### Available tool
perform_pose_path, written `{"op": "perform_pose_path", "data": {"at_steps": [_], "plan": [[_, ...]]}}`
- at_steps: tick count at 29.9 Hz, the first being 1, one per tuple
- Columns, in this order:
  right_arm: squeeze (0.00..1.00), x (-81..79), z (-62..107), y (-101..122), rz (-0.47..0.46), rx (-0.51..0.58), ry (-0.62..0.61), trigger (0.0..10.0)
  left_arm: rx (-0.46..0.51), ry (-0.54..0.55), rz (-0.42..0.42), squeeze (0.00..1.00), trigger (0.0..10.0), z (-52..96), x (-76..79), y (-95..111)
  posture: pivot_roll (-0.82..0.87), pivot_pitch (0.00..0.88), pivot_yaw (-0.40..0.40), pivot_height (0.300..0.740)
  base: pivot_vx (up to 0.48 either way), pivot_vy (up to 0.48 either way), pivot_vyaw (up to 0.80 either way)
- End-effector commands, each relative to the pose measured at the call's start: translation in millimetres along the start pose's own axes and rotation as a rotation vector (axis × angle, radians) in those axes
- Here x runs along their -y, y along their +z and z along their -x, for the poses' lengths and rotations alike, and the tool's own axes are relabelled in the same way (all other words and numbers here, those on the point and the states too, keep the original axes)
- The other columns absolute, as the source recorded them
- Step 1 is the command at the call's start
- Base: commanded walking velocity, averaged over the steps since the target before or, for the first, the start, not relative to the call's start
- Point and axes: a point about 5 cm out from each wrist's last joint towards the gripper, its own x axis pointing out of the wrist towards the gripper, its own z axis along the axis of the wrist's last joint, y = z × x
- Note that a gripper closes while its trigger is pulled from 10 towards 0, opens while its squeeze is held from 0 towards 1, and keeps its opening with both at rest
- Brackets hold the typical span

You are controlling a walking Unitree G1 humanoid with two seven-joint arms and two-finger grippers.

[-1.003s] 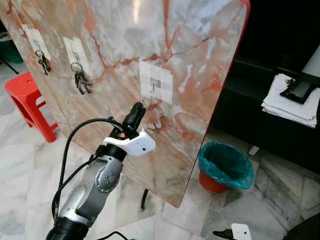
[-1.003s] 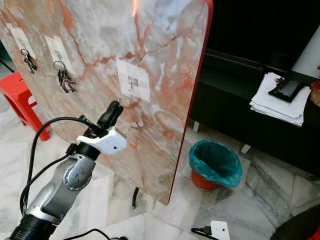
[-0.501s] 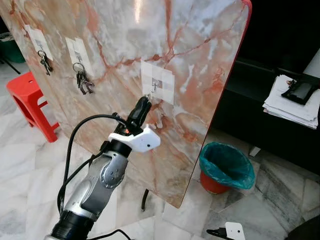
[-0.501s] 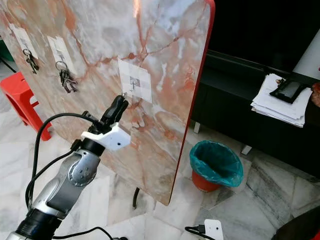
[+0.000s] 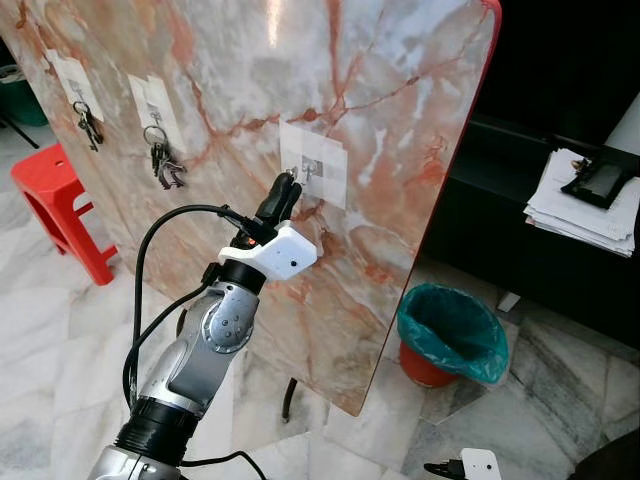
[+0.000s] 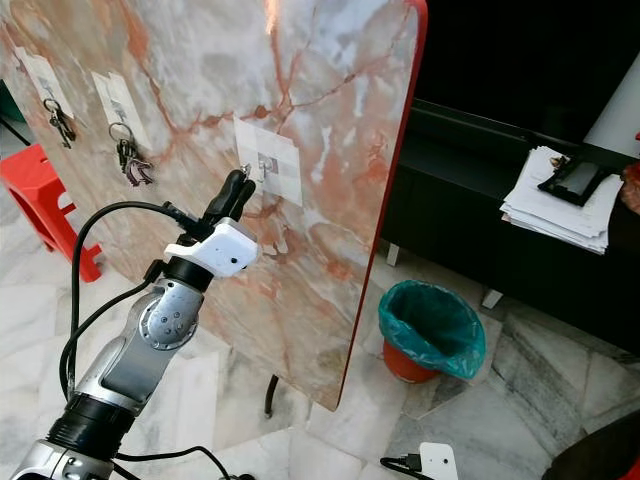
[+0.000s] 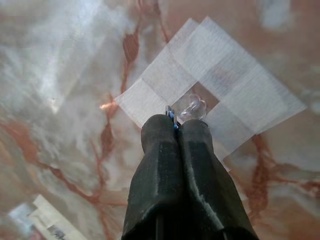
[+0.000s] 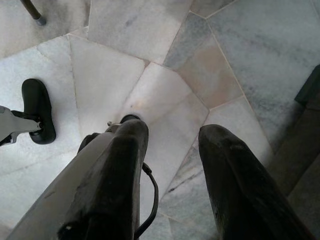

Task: Hang keys on a hook

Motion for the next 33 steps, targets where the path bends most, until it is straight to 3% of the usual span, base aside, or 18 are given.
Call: {"op": "perform_pose_path", "data": {"at_steps": [1,17,23,33], "plan": [[0.0,-1.9,0.0,-3.7,-0.002,-0.018,0.001,10.0,0.01,-0.025,0.017,0.0,10.0,-0.3,4.2,1.1,0.13,0.089,-0.052,0.74,0.0,0.0,0.0],[0.0,-10.0,-1.0,-1.9,0.002,-0.017,0.009,10.0,-0.016,-0.058,0.03,0.0,10.0,-1.2,12.5,-4.0,0.13,0.093,-0.056,0.74,0.0,0.0,0.0],[0.0,-6.0,-0.4,-3.6,0.002,-0.019,0.005,10.0,0.023,-0.086,0.084,0.0,10.0,-3.1,17.2,1.7,0.13,0.095,-0.057,0.74,0.0,0.0,0.0],[0.0,0.6,0.4,-4.8,0.001,-0.019,-0.001,10.0,0.07,-0.089,0.09,0.0,10.0,-4.8,17.0,9.4,0.13,0.095,-0.057,0.74,0.0,0.0,0.0]]}}
